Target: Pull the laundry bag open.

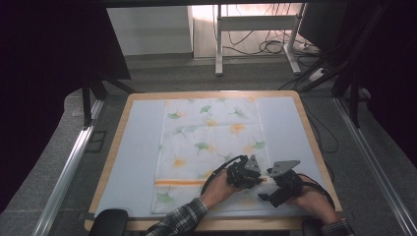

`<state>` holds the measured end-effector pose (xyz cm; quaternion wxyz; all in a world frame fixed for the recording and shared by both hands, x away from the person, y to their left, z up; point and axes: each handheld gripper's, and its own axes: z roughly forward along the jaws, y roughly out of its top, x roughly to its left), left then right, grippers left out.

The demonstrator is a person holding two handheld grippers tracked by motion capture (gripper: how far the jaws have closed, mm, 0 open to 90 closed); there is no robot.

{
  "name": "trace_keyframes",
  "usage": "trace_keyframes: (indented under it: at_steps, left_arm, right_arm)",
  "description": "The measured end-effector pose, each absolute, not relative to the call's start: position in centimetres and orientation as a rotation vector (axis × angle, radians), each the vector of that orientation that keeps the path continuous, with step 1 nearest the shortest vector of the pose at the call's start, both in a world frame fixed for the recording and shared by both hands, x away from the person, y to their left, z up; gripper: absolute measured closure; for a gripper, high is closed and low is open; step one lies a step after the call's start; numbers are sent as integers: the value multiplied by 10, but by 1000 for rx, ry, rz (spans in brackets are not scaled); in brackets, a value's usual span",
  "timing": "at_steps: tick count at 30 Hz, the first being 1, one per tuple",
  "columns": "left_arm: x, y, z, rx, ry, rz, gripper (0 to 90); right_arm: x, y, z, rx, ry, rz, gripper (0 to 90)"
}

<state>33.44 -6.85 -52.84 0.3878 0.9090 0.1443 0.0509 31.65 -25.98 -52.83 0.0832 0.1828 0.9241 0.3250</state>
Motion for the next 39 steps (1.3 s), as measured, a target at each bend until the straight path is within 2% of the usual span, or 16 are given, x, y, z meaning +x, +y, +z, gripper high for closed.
trace_keyframes:
  at_steps: [3, 8, 12, 16, 27, 39]
  left_arm:
    - [336, -67, -528, 2322, 364, 102, 854]
    - [336, -66, -525, 2315, 365, 98, 899]
    - [337, -66, -527, 2312, 369, 77, 895]
    - [337, -67, -530, 2308, 363, 75, 852]
    - [338, -64, -528, 2308, 373, 74, 900]
    - [338, -56, -527, 2324, 366, 82, 900]
  right_arm:
    - [317, -260, -528, 548, 2760, 974, 9]
    - [317, -260, -528, 550, 2759, 974, 10]
    - [317, -260, -528, 550, 2758, 976, 9]
    - [316, -259, -528, 553, 2760, 968, 10]
    - [321, -261, -525, 605, 2734, 964, 108]
    - [319, -259, -524, 636, 2732, 945, 129]
